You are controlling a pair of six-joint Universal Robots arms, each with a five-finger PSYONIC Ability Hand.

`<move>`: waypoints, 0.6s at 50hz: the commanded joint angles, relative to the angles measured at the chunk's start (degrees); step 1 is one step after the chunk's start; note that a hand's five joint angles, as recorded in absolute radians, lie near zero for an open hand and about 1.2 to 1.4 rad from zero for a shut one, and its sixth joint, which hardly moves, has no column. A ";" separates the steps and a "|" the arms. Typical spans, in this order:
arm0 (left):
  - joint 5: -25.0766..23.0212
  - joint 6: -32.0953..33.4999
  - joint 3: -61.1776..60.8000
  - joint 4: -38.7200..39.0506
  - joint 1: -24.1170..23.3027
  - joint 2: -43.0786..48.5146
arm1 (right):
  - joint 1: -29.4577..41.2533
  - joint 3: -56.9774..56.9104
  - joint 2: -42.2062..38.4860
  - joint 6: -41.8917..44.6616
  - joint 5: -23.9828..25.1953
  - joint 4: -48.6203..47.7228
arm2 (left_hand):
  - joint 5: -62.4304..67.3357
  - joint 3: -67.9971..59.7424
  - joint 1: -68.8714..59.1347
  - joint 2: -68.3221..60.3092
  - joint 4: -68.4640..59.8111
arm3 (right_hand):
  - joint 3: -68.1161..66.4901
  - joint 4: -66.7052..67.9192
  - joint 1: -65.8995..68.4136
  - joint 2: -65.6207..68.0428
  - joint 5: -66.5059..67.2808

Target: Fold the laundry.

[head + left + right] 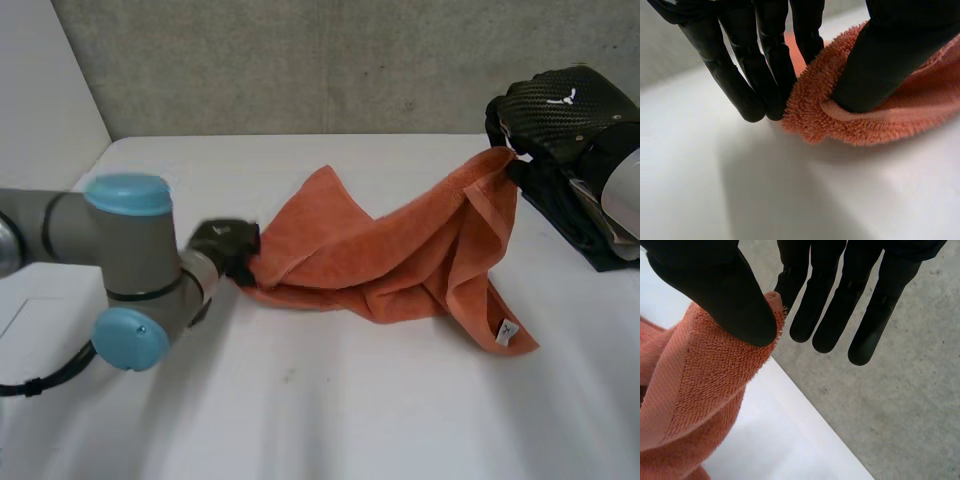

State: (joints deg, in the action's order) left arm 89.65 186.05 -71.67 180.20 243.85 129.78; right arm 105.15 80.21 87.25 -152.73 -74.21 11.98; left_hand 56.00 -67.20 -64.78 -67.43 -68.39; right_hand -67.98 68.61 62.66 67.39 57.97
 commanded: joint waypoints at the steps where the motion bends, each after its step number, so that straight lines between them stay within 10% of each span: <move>1: 3.34 1.15 -1.11 14.73 1.10 -11.73 | -1.26 -3.21 -6.55 0.68 -0.84 -3.72 | 14.00 -12.80 -15.22 -12.57 -11.61 | -12.02 11.39 17.34 12.61 12.03; 12: 0.17 6.08 12.87 16.16 2.33 -14.29 | -1.17 -16.40 -13.07 -5.47 -7.09 -23.13 | 14.00 -12.80 -15.22 -12.57 -11.61 | -12.02 11.39 17.34 12.61 12.03; 30: -7.12 16.79 -19.64 12.37 4.79 -12.19 | -8.64 15.14 -13.50 12.70 15.41 -22.19 | 5.45 -4.25 -6.67 -4.02 -3.06 | -12.02 11.39 17.34 12.61 12.03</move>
State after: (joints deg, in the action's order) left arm 85.82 198.53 -81.03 190.81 248.25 114.56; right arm 100.04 84.04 77.21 -151.41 -63.38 -14.67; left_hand 55.95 -67.57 -64.71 -67.50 -67.79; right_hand -68.17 68.63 62.66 67.42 58.10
